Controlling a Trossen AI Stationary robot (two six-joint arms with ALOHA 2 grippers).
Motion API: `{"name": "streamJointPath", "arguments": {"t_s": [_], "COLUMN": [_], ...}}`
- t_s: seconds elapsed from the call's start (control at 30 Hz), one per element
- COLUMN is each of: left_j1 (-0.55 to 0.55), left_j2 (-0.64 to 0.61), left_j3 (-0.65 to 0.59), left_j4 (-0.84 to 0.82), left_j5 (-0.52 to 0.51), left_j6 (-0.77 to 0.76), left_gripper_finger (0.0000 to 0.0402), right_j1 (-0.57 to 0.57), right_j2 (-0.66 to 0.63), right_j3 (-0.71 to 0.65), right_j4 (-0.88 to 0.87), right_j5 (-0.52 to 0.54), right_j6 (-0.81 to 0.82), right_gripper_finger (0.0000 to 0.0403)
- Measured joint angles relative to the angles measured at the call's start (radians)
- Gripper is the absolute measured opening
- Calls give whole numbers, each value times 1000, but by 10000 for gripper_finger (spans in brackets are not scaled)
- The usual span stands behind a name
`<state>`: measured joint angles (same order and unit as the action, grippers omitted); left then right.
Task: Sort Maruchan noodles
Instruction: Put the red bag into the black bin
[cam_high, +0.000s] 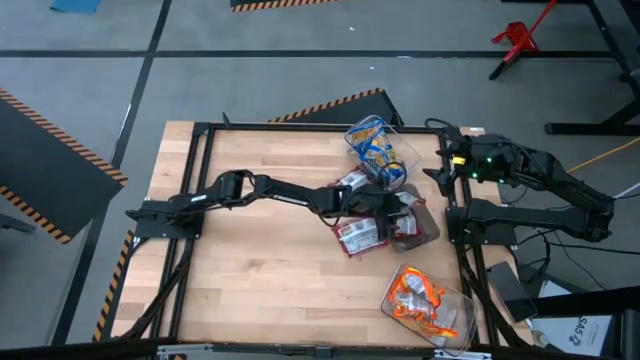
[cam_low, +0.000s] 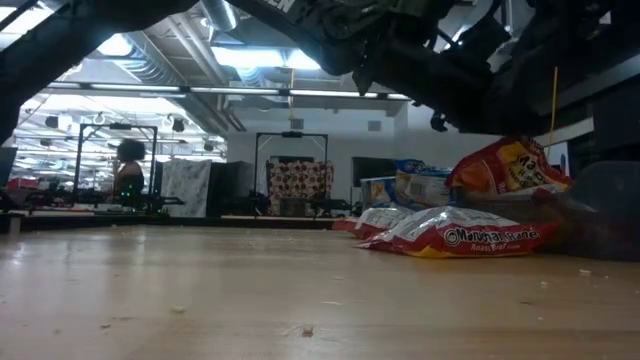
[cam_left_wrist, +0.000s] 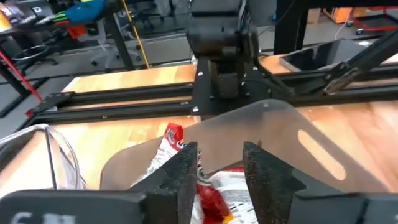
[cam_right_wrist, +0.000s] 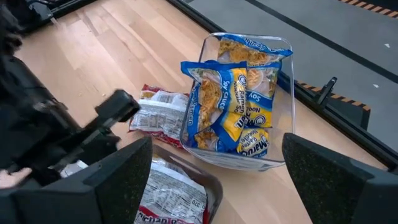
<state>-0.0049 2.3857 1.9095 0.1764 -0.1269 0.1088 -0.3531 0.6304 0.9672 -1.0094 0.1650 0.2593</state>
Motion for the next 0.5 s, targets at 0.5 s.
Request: {"name": "streamJointPath", "arguments": {"t_s": [0.5], "left_j1": [-60], "left_j2": [-313], "left_j3": [-23], "left_j4": [-691], "left_j5": [-240], "left_j6": [89], "left_gripper_finger": [135], "right_j1": [0], "right_j2": [0], "right_j3": [0], "right_j4": [-20], "right_j5": [0], "right_j6": [-1], "right_gripper_finger": [344]}}
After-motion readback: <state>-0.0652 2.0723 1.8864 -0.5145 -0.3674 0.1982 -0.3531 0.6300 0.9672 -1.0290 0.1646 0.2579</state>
